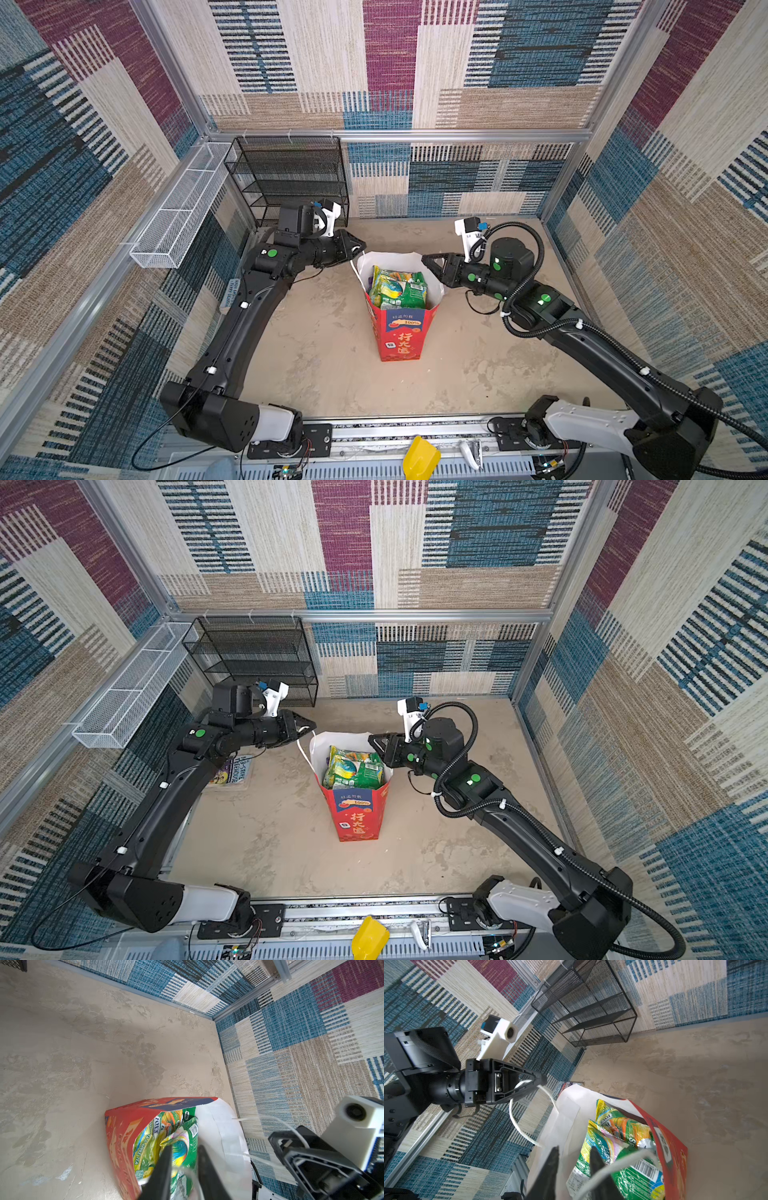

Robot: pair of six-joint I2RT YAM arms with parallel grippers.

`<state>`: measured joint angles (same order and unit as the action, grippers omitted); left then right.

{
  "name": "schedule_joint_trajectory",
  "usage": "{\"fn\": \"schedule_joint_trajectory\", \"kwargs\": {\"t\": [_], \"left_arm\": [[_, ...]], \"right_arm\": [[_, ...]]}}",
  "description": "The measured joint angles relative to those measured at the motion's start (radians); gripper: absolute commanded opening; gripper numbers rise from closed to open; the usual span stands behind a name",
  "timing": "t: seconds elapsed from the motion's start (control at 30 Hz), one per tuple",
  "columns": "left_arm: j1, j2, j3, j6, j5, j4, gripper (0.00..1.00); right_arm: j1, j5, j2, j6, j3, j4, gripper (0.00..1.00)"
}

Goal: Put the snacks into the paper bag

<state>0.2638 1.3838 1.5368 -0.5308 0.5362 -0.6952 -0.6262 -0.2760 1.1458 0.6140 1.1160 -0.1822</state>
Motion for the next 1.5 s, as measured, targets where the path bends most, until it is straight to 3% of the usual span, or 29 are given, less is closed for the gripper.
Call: {"fn": "schedule_joint_trajectory", "kwargs": {"t": [0.1,0.17,0.2,0.67,0.87,1.0,1.1,1.2,1.37,1.5], "left_arm": [[-0.014,-0.027,-0.012,-0.001,0.017,0.002,0.84],[-0.029,-0.045,-0.023,-0.001,0.029,0.004,0.93],[-0.036,-0.053,-0.028,-0.001,0.041,0.004,0.95],[-0.188,-0.188,-0.063,0.0,0.181,-0.015,0.99],[-0.256,-0.269,-0.076,0.001,0.256,-0.024,0.99],[-0.278,-0.348,-0.121,0.003,0.248,-0.026,0.99],[-0.283,-0.416,-0.192,0.004,0.151,-0.033,0.98],[-0.286,-0.461,-0.266,0.003,-0.031,-0.054,0.99],[-0.288,-0.525,-0.459,-0.047,-0.269,-0.017,0.99],[-0.291,-0.551,-0.642,-0.096,-0.458,0.059,0.99]], "right_arm": [[0.0,0.01,-0.003,0.018,0.0,0.004,0.84],[0.0,0.011,-0.005,0.035,0.0,-0.001,0.98],[0.0,0.011,-0.008,0.038,0.0,-0.005,1.0],[0.0,0.134,-0.09,0.057,0.047,-0.132,1.0],[0.002,0.209,-0.137,0.018,0.074,-0.202,1.0],[0.002,0.26,-0.165,-0.028,0.097,-0.222,1.0],[0.002,0.331,-0.189,-0.061,0.079,-0.233,1.0],[0.016,0.419,-0.205,-0.097,0.02,-0.217,1.0],[0.192,0.467,-0.224,-0.101,-0.136,-0.146,1.0],[0.26,0.484,-0.245,-0.116,-0.271,-0.029,1.0]]}}
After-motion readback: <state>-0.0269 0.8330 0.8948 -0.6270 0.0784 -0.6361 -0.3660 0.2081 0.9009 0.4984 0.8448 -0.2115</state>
